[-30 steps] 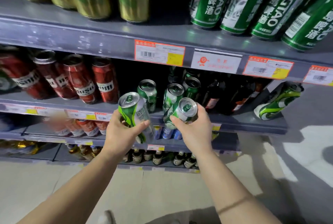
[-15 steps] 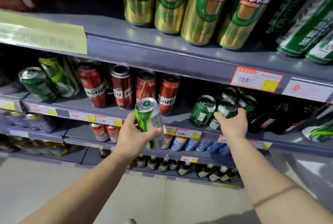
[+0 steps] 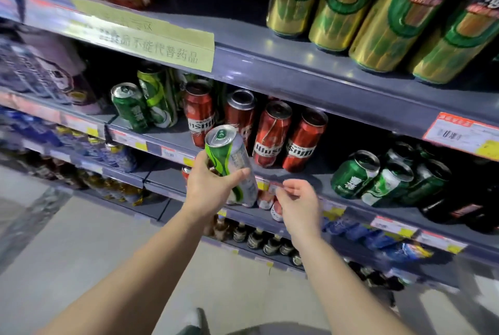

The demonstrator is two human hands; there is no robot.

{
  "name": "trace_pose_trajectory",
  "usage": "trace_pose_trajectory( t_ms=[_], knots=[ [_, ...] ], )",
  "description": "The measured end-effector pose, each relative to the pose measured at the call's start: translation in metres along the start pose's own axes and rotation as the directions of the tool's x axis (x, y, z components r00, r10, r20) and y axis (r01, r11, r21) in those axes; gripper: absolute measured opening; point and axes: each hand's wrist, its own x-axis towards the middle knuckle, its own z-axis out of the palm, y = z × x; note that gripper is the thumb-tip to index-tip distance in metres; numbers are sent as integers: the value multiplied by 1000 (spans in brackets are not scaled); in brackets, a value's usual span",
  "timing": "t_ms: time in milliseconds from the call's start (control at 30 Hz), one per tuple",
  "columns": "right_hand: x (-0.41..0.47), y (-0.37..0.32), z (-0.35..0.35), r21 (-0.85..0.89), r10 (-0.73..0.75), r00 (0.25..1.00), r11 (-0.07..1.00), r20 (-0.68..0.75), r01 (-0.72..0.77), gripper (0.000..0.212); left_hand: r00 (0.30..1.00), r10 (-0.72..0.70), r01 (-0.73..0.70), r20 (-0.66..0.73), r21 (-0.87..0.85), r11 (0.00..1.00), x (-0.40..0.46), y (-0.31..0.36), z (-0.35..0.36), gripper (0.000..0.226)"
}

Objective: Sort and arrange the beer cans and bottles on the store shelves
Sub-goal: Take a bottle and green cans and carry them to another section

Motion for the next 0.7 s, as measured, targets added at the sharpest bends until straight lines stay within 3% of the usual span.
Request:
trace_pose_trajectory(
  t_ms=[167,300,367,500,700],
  knots=[
    [-11,-62,58,-61,-120,964,989,238,138,21,989,20,-19,-145,10,1000,18,-3,-64,40],
    [-7,-103,121,-49,-167,943,981,288,188,66,990,48,-41,-136,54,998,49,-7,-116,41],
    [3,-119,156,-113,-141,966,979,215,168,80,993,47,-37,-105,94,995,67,-8,-143,47],
    [32,-144,205,-144,-7,999,990,-37,2,81,997,74,-73,-3,144,987,102,-13,-183,51],
    [33,-136,211,-57,-33,976,998,-216,21,63,988,107,-127,115,187,974,129,-14,-199,51]
  ],
)
